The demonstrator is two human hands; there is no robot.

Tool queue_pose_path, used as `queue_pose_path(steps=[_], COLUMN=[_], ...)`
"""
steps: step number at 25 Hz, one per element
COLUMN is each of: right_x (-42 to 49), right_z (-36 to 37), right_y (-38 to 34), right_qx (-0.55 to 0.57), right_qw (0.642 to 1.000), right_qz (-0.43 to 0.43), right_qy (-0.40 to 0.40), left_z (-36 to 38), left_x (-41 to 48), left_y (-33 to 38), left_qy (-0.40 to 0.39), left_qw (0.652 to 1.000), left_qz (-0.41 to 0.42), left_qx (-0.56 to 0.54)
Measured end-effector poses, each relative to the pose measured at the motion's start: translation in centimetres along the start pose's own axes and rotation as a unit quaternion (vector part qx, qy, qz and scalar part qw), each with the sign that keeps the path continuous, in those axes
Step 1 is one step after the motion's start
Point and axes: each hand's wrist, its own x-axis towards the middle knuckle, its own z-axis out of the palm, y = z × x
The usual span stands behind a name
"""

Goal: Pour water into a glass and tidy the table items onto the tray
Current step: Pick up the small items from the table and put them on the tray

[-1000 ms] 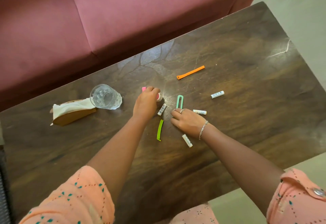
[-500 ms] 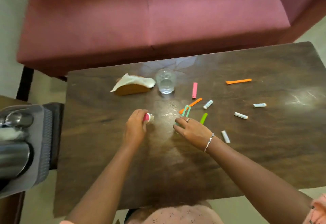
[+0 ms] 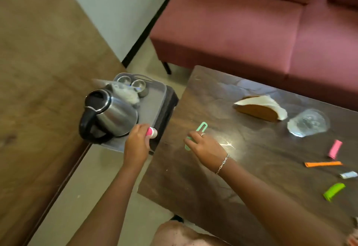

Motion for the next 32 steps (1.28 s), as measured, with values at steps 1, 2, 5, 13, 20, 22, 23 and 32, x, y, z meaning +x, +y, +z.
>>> queue_pose_path(steps=[1,2,5,13,20,22,23,32], right_x=[2.3,4.6,10.6,17.6,17.7,17.9,18.1,16.1], right_z=[0.8,1.6,4.3,14.2,18.5,18.9,18.7,14.4], right_y=[-1.0,-2.0,-5.0,-10.2,-10.3,-10.2,-10.3,-7.4], right_qx=[0.009,0.016,0.022,0.049,0.081,0.077,0.074,0.134], right_qw=[1.0,0.999,0.996,0.978,0.951,0.94,0.933,0.954], right_qz=[-0.021,-0.042,-0.091,-0.116,-0.04,-0.02,-0.008,0.059], right_qy=[0.007,0.015,-0.002,-0.169,-0.296,-0.331,-0.353,-0.261], left_z=[-0.8,-1.3,-1.7,2.9,6.0,6.2,6.2,6.1], left_x=[0.4,0.7,1.8,4.0,4.4,4.5,4.4,3.6], left_y=[-2.0,-3.9,-9.0,-16.6,-17.4,-17.1,-17.0,-16.8], left_qy=[0.01,0.018,0.015,-0.058,-0.119,-0.115,-0.112,-0.108], left_qw=[1.0,0.999,0.997,0.992,0.978,0.977,0.976,0.974], left_qz=[-0.011,-0.02,-0.076,-0.108,-0.166,-0.179,-0.186,-0.201], left_qx=[0.012,0.023,0.028,0.022,0.036,0.026,0.018,0.001])
